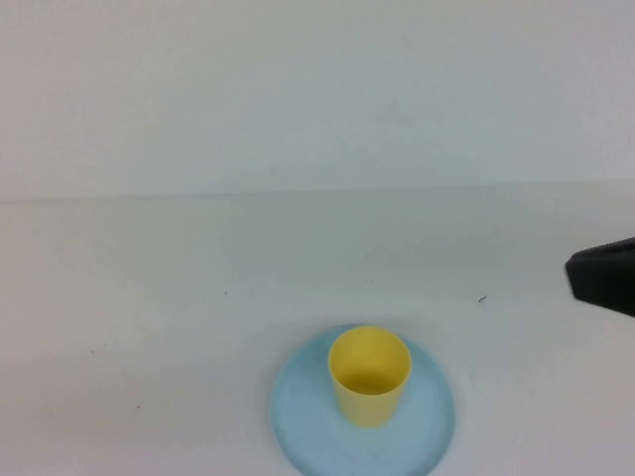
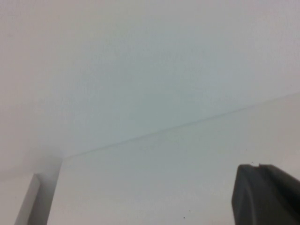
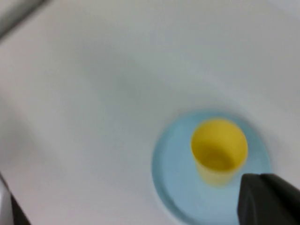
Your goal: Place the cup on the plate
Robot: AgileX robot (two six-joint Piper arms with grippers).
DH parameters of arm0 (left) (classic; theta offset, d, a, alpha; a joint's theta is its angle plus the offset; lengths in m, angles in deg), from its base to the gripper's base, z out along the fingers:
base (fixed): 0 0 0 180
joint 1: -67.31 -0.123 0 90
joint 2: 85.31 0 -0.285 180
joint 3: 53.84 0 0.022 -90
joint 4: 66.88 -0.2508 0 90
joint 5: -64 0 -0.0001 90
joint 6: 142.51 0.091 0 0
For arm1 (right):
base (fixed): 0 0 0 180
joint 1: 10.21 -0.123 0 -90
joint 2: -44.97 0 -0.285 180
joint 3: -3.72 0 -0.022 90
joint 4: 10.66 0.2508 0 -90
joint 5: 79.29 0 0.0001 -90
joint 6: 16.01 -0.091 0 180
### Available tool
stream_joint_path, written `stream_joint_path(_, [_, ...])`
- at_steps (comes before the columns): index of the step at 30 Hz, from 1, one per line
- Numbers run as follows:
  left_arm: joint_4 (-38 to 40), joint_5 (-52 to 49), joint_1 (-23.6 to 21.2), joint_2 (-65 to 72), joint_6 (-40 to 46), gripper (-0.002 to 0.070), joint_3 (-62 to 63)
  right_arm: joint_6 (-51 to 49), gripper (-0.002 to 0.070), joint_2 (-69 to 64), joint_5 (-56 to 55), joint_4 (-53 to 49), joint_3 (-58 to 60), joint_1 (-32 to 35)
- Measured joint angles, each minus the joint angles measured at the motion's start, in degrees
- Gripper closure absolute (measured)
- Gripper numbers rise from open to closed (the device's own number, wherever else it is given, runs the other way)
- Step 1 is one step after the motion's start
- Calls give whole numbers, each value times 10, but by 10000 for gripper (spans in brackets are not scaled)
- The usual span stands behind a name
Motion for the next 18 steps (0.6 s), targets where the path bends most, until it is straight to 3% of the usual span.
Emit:
stream_joint_path(7, [-10,29,0,1,2,673,-16,71,675,273,-277,72,238,76])
stream_joint_path(13, [-60,107,0,2,-27,673,-84,173,675,433,-287,66,408,246])
stream_joint_path(18, [-199,183,-2,-1,-188,673,-179,193,675,482,-271,73,513,390])
